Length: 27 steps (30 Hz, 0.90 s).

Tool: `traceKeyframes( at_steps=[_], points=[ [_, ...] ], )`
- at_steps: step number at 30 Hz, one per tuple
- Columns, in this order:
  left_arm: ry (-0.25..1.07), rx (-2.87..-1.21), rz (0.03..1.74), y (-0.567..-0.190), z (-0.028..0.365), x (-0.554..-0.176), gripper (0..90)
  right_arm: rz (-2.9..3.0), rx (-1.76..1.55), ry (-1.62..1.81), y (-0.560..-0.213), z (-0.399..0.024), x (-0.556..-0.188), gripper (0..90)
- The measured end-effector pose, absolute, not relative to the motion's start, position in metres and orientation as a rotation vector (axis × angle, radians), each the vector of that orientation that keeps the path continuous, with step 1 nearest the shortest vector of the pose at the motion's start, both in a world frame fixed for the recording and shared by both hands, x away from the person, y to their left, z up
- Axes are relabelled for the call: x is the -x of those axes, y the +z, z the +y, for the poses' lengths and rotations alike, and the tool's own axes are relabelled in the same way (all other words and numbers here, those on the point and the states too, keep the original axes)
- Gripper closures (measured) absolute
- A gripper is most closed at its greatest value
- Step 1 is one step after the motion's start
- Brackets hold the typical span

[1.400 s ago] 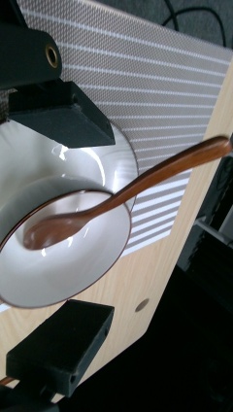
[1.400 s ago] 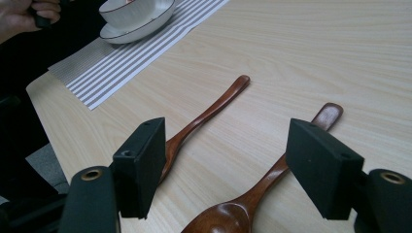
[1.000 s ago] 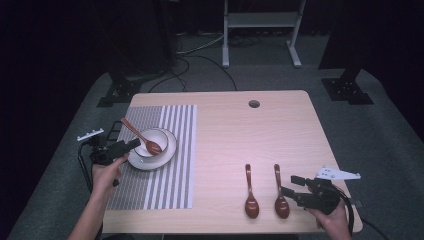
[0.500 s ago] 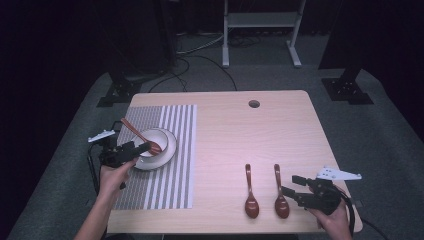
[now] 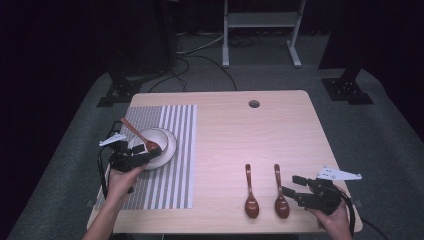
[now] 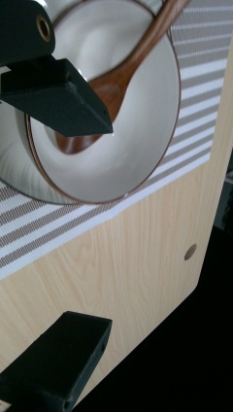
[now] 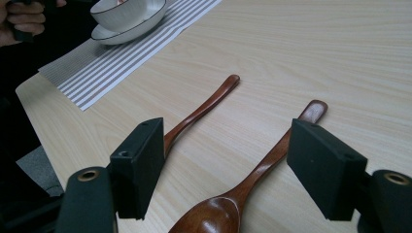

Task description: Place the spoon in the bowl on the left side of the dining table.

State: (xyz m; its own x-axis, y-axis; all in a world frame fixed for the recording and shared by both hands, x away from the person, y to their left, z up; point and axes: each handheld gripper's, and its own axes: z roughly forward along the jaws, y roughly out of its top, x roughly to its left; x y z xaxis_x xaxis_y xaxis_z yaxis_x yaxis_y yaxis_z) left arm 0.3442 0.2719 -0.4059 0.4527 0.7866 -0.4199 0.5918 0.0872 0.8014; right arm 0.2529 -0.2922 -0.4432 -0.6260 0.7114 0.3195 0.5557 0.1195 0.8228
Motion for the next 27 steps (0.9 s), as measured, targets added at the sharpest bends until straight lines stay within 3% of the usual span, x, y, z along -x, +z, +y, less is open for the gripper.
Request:
traceKeyframes(
  at_steps=[27],
  points=[
    [0.153, -1.686, 1.108, -0.415, 0.214, -0.336, 8.3, 2.235, -1.275, 1.515, -0.443, -0.294, -0.252, 28.6]
  ],
)
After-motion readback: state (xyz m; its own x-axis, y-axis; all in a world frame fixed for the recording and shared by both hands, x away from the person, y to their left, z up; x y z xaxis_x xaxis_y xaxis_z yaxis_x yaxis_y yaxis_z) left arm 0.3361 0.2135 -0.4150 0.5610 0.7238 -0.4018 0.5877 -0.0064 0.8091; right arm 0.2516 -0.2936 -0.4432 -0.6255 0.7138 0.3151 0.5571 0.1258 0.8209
